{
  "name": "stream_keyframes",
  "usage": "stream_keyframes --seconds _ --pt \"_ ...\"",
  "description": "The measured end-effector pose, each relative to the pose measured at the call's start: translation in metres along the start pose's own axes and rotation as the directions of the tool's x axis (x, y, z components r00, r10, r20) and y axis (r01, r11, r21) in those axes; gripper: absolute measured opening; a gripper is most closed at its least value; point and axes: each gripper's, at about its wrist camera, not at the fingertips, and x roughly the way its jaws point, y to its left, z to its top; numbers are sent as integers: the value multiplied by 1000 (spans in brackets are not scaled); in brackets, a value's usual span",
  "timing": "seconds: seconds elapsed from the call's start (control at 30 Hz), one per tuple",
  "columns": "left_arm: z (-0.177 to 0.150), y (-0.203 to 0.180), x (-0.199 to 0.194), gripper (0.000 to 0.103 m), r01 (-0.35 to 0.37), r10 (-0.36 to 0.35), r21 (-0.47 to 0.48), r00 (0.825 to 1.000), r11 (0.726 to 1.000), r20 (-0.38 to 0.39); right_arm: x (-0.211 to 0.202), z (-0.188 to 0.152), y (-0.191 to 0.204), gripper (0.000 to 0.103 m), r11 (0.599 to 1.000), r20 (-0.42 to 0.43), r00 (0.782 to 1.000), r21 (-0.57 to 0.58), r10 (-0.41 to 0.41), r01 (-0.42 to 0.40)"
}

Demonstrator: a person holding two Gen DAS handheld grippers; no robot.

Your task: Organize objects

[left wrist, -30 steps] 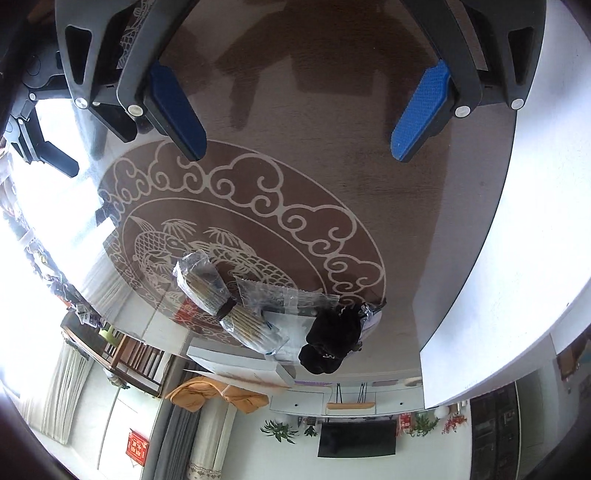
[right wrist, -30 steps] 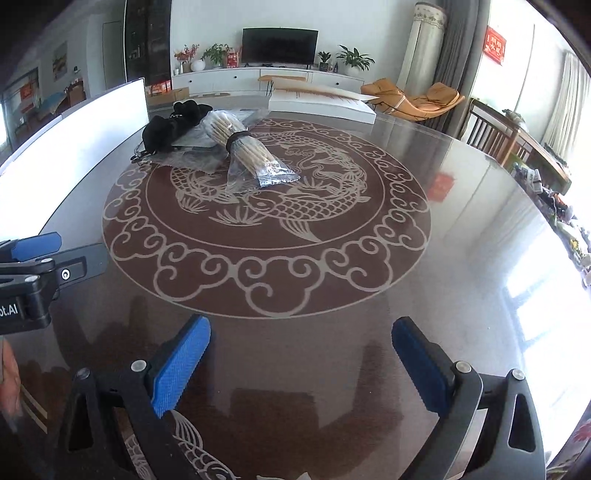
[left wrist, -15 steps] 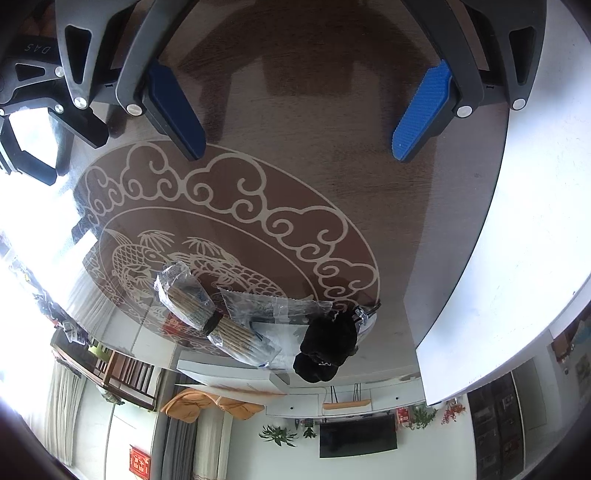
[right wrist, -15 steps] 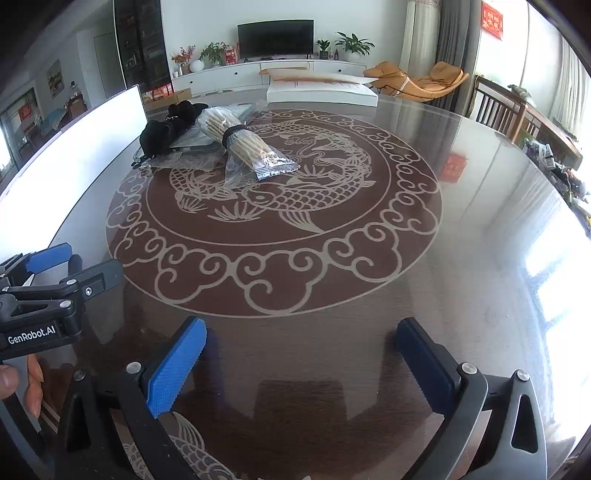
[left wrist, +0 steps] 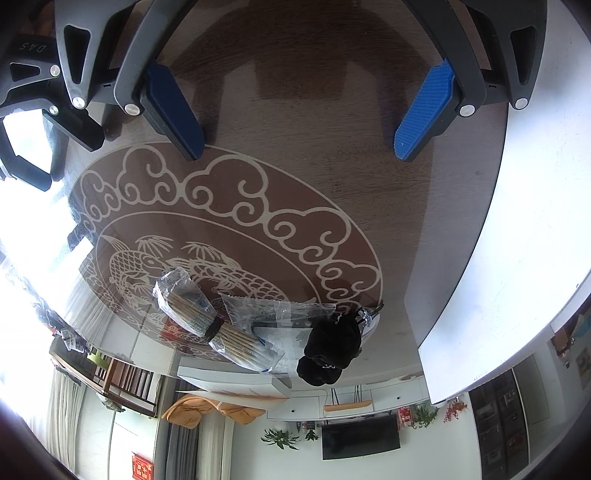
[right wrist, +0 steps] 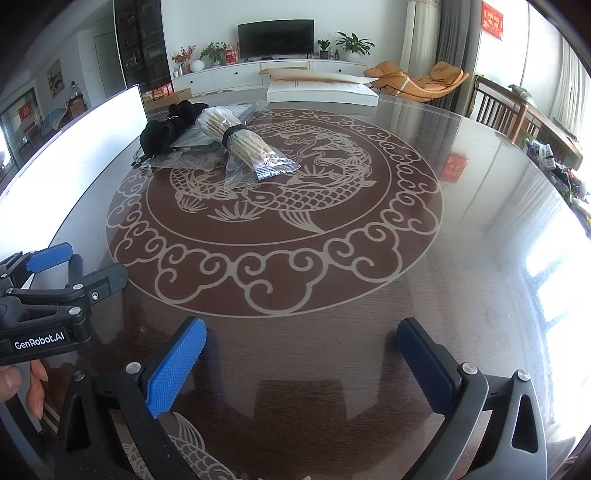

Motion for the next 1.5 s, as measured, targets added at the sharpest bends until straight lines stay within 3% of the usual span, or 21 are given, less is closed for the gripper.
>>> stream_keyframes --seconds 0.87,1.5 --pt "0 0 1 103 0 0 -1 1000 1000 1 1 0 0 103 1000 0 1000 0 0 0" --pt "18 19 13 103 0 0 -1 1000 1000 -1 1 0 0 103 1000 0 1000 -1 0 0"
